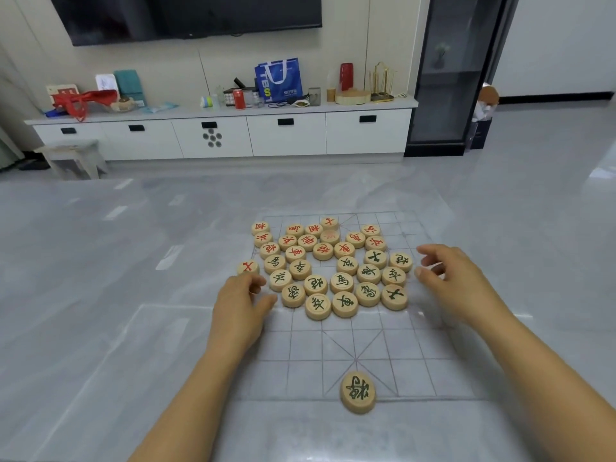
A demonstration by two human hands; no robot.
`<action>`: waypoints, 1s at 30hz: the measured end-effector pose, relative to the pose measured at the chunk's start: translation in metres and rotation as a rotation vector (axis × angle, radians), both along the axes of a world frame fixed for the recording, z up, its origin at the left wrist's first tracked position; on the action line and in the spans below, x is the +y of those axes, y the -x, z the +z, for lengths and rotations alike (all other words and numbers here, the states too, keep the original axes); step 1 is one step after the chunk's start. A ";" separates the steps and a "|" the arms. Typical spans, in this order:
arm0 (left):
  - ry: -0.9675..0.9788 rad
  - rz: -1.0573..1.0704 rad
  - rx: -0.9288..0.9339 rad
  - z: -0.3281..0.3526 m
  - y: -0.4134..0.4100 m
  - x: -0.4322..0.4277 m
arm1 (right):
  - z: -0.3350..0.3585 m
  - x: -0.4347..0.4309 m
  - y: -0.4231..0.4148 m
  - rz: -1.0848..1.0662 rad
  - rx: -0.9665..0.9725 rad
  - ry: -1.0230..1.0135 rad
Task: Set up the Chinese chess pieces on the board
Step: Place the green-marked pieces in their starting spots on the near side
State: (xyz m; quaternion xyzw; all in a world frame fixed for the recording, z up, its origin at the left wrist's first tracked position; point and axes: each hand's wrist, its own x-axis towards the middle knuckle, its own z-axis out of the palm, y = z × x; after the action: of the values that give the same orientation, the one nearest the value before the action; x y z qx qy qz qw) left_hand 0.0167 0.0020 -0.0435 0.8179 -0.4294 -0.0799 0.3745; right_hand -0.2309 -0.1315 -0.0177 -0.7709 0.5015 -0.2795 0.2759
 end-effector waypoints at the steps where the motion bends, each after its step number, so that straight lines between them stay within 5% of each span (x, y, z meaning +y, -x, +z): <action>1: 0.005 0.018 -0.013 -0.003 -0.003 -0.002 | -0.001 -0.004 0.001 -0.015 -0.004 0.002; 9: 0.097 0.024 0.032 -0.005 0.000 -0.025 | -0.009 -0.017 -0.013 0.018 0.056 0.025; 17: 0.068 -0.004 0.071 -0.008 -0.001 -0.024 | -0.021 -0.020 -0.048 0.272 0.383 0.201; 30: 0.101 -0.003 0.043 0.001 -0.002 -0.015 | -0.008 -0.017 -0.037 0.199 0.550 0.152</action>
State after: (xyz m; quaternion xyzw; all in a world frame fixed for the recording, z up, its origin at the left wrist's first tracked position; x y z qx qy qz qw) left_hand 0.0185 -0.0129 -0.0424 0.7954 -0.4262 -0.0762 0.4242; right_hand -0.1943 -0.1488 -0.0252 -0.8814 0.4571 -0.0684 0.0974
